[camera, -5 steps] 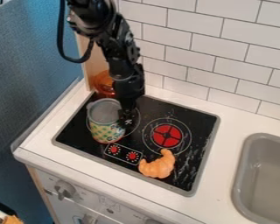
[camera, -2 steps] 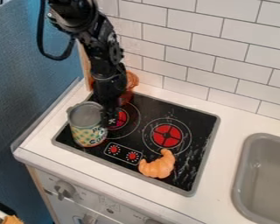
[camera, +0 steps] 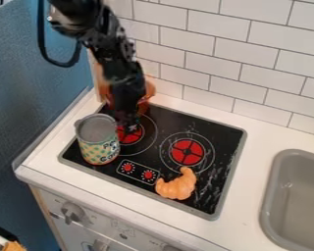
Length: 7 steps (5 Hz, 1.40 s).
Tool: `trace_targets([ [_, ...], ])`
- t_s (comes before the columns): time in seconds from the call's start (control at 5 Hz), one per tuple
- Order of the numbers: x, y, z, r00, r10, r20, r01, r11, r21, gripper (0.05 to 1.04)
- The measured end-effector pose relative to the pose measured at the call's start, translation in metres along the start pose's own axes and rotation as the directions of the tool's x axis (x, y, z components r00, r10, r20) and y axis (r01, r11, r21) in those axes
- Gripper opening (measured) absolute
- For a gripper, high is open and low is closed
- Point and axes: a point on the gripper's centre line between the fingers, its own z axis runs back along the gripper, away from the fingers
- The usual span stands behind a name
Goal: Move the can to the bottom left corner of the stove
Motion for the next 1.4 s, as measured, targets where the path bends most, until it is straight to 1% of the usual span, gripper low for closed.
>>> trace_targets([
  [0.2,0.019,0.010,0.019,0.998,-0.023,0.056,0.021,0.999,0.027,1.000],
  [0.4,0.020,0.021,0.039,0.999,-0.029,0.033,0.026,0.995,0.098,1.000],
  [1.4,0.020,0.021,0.039,0.999,-0.029,0.030,0.026,0.995,0.099,1.000],
])
